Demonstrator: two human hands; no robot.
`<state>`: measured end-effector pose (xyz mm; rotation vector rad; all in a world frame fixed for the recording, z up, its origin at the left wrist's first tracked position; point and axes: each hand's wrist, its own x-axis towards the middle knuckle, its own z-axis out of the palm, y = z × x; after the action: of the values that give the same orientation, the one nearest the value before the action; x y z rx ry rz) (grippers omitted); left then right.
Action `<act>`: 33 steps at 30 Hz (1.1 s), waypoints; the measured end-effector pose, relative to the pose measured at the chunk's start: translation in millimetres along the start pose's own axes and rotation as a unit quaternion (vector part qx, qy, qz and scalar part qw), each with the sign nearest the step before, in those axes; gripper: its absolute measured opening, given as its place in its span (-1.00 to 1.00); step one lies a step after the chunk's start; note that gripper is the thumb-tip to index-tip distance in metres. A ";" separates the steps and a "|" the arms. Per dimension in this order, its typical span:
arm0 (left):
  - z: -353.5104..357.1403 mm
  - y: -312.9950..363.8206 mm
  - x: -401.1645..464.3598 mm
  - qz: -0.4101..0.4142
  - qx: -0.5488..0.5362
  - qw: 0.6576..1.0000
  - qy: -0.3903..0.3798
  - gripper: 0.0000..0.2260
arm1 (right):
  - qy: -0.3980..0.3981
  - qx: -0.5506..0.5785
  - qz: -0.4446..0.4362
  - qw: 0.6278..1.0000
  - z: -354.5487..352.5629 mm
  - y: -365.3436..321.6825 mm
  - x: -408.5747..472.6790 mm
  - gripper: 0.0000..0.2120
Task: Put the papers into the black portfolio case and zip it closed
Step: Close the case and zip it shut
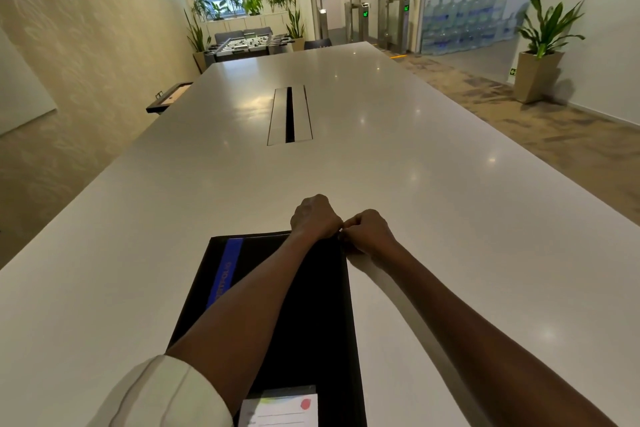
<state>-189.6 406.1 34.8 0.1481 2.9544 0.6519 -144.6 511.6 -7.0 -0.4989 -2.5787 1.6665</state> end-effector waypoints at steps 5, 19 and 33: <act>1.3 3.7 3.6 -0.013 0.000 1.000 -0.006 -0.91 | -0.012 -0.086 -0.022 0.996 13.4 -4.1 -15.3 -0.67; -20.2 -17.5 16.5 -0.068 0.038 0.997 0.028 -0.74 | -0.040 -0.074 0.035 0.996 11.8 -0.5 -5.8 -0.55; -47.0 -57.6 19.7 -0.099 0.085 0.991 0.017 -0.88 | -0.043 -0.064 0.041 0.996 12.2 -2.9 -8.8 -0.51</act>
<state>-219.3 337.0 51.1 -0.1437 3.0022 0.3804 -139.4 497.3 -8.3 -0.5585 -2.7760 1.5876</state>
